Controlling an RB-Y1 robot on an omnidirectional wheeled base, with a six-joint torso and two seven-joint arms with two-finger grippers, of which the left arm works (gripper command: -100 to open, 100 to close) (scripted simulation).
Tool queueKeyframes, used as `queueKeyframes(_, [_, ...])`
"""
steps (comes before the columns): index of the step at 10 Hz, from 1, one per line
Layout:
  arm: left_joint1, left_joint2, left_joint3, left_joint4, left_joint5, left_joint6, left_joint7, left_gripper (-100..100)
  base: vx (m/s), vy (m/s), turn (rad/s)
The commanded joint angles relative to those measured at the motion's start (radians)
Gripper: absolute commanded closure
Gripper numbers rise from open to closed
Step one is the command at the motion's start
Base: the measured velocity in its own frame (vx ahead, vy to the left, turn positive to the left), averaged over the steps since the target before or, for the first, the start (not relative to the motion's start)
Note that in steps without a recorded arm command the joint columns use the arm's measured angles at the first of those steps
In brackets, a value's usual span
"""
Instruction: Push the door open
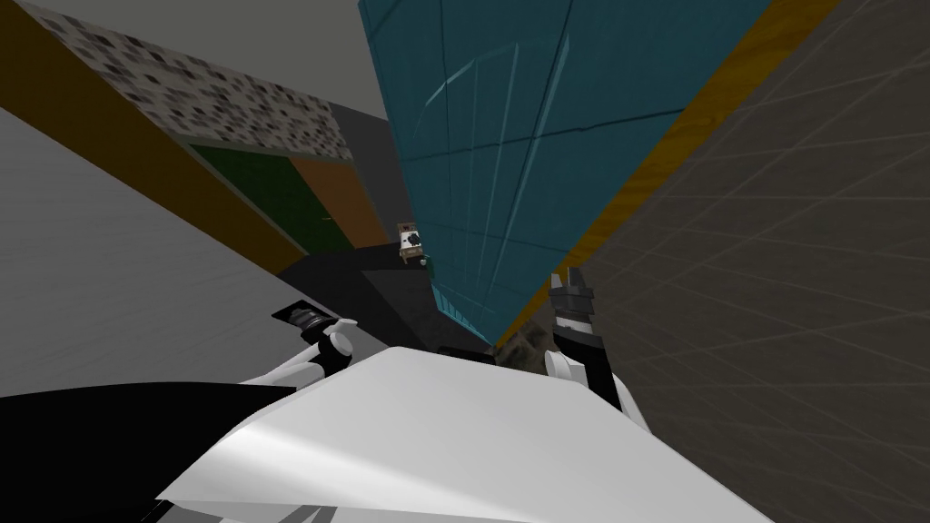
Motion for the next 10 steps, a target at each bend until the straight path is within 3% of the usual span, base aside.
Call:
queueKeyframes(1, [0.001, -0.002, 0.000, 0.002, 0.000, 0.001, 0.000, 100, -0.010, -0.035, 0.007])
queueKeyframes(5, [0.001, -0.002, 0.000, 0.002, 0.000, 0.001, 0.000, 100, -0.005, -0.018, 0.001])
queueKeyframes(7, [-0.008, 0.000, 0.055, 0.013, 0.020, -0.023, -0.049, 100, 0.010, 0.127, -0.129])
queueKeyframes(10, [-0.012, 0.002, 0.082, 0.018, 0.030, -0.035, -0.073, 100, -0.017, 0.114, -0.076])
